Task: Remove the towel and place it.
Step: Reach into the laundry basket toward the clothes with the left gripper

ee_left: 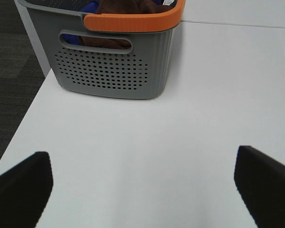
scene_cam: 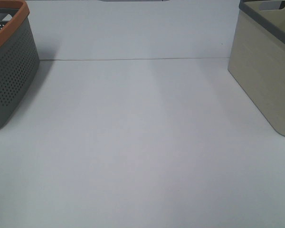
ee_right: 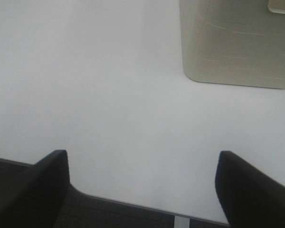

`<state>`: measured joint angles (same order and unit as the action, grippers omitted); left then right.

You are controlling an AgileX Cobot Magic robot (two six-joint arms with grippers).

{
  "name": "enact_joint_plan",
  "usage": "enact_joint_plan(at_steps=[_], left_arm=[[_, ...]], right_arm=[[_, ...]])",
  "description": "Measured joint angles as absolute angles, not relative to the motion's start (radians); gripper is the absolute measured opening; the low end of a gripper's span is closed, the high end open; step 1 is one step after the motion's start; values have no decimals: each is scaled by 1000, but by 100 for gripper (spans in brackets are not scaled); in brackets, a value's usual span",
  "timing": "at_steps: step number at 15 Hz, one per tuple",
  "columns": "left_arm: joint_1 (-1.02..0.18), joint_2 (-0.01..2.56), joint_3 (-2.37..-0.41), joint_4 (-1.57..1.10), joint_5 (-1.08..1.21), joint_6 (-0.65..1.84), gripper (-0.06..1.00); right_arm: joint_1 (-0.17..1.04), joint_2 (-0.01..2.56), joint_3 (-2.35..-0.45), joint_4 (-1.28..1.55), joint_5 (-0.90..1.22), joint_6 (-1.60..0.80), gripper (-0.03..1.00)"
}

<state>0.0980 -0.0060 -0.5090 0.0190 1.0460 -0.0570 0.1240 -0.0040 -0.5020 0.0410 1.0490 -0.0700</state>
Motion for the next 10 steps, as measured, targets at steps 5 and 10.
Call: enact_joint_plan(at_steps=[5,10], left_arm=[[98,-6,-509,19,1046,-57,99],[98,-6,-509,19,1046,-57,99]], right_arm=[[124,-4,-502,41,1049,-70,74],[124,-4,-502,41,1049,-70,74]])
